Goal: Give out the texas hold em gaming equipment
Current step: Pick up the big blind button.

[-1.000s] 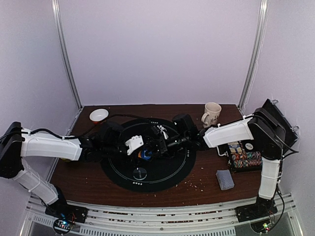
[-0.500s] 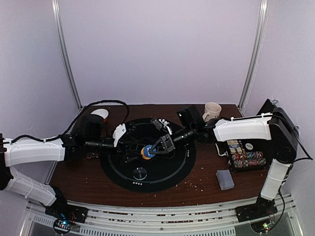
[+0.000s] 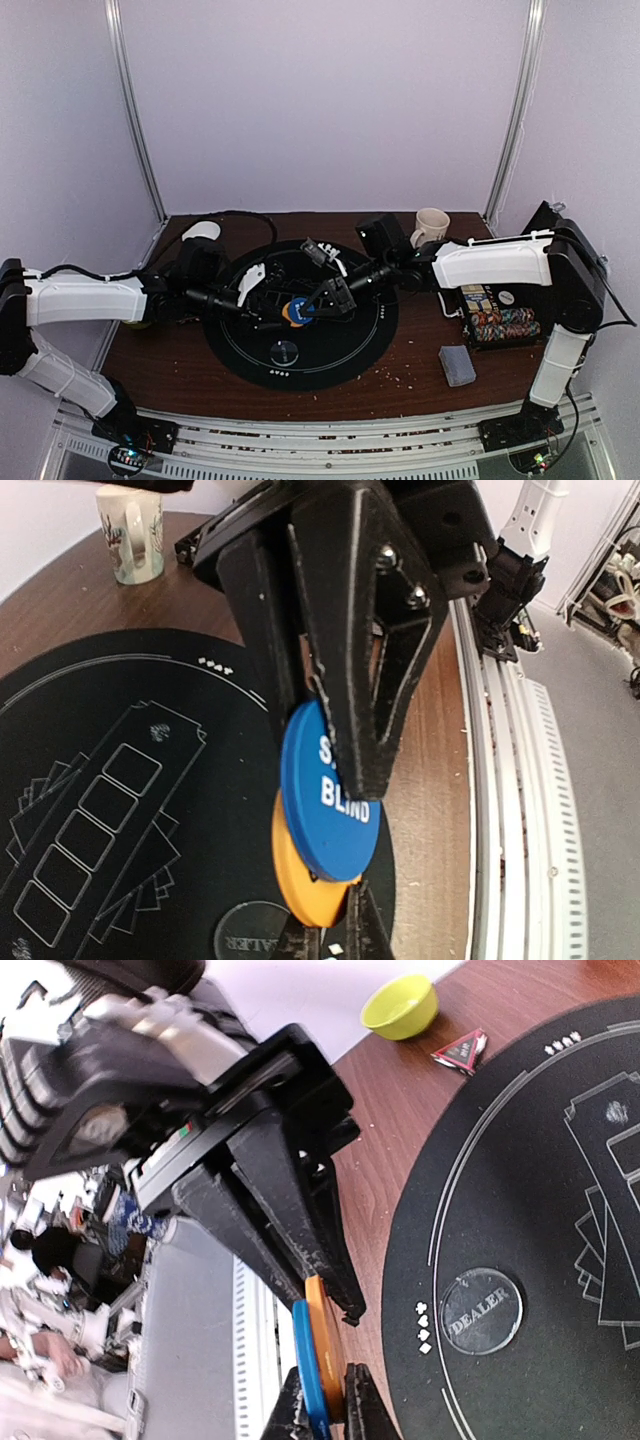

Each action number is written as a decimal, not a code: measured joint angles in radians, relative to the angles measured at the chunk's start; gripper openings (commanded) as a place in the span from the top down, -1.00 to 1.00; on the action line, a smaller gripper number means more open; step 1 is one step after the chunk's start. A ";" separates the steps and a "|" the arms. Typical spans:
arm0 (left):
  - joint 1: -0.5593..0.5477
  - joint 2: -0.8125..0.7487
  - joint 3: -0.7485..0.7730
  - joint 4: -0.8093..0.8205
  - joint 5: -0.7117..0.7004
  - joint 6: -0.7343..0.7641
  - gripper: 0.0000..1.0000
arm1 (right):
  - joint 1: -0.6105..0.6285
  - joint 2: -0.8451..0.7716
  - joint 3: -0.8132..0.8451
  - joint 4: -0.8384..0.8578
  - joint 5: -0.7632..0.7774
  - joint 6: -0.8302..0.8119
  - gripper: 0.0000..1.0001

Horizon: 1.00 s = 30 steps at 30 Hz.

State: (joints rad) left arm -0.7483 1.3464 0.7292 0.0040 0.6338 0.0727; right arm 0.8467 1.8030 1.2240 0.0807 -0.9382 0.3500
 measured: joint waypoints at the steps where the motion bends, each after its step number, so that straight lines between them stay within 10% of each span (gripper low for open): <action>1: 0.003 -0.003 0.000 -0.008 0.013 -0.009 1.00 | 0.000 0.000 0.000 0.001 -0.004 -0.021 1.00; 23: -0.003 -0.159 -0.114 0.091 -0.153 -0.090 1.00 | -0.007 0.004 0.032 0.008 0.023 -0.056 0.78; 30: 0.023 -0.077 -0.115 0.171 -0.192 -0.124 1.00 | -0.041 0.092 0.032 0.040 0.040 0.018 1.00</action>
State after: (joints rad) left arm -0.7254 1.2690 0.6144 0.1749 0.4416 -0.0517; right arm 0.8055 1.8946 1.2556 0.1211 -0.8986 0.3679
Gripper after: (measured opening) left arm 0.006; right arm 0.087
